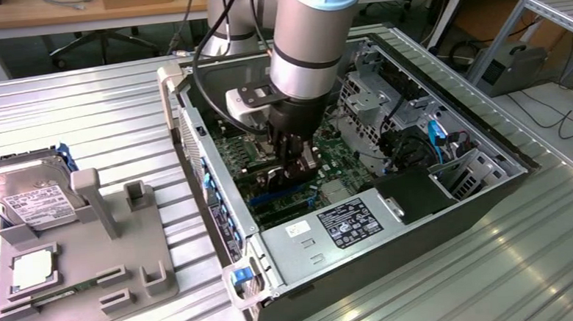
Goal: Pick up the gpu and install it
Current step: 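Insert the gpu into the slot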
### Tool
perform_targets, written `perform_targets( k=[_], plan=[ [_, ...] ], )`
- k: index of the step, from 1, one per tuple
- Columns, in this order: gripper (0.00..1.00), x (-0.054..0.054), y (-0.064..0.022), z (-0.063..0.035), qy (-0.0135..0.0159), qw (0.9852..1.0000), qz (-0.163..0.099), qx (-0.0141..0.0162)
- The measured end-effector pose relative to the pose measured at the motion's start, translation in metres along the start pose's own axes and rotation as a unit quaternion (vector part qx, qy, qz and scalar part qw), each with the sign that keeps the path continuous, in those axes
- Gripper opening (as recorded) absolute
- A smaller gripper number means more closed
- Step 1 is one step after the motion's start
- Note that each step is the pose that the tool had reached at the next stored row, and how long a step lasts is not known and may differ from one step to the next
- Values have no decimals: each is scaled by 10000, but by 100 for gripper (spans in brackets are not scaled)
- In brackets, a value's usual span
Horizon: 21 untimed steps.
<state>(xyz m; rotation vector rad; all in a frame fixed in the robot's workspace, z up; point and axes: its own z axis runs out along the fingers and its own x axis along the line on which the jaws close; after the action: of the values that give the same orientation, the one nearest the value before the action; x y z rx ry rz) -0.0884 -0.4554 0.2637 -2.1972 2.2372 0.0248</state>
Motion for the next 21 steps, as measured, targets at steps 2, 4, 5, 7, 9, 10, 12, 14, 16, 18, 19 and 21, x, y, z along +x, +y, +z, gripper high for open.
perform_targets(
  k=[2, 4, 5, 7, 9, 10, 12, 14, 16, 18, 19, 21],
  plan=[
    [27, 0, 0, 4, 0, 10000, 0, 0],
    [27, 0, 1, 5, 0, 10000, 0, 0],
    [27, 0, 1, 6, 0, 10000, 0, 0],
    [27, -1, 1, 7, -2, 10000, 0, 1],
    [27, -2, 1, 6, -3, 10000, 0, 0],
    [27, -2, 1, 7, -3, 10000, 0, 0],
    [27, -2, 1, 27, -10, 10000, -16, 0],
    [27, -2, 1, 36, -10, 10000, -54, -1],
    [27, -2, 0, 43, -12, 10000, -54, 0],
    [27, -2, 1, 51, -10, 10000, -54, -1],
    [27, -2, 1, 51, -10, 10000, -54, -1],
    [27, -2, 1, 51, -10, 10000, -53, -1]
  ],
)
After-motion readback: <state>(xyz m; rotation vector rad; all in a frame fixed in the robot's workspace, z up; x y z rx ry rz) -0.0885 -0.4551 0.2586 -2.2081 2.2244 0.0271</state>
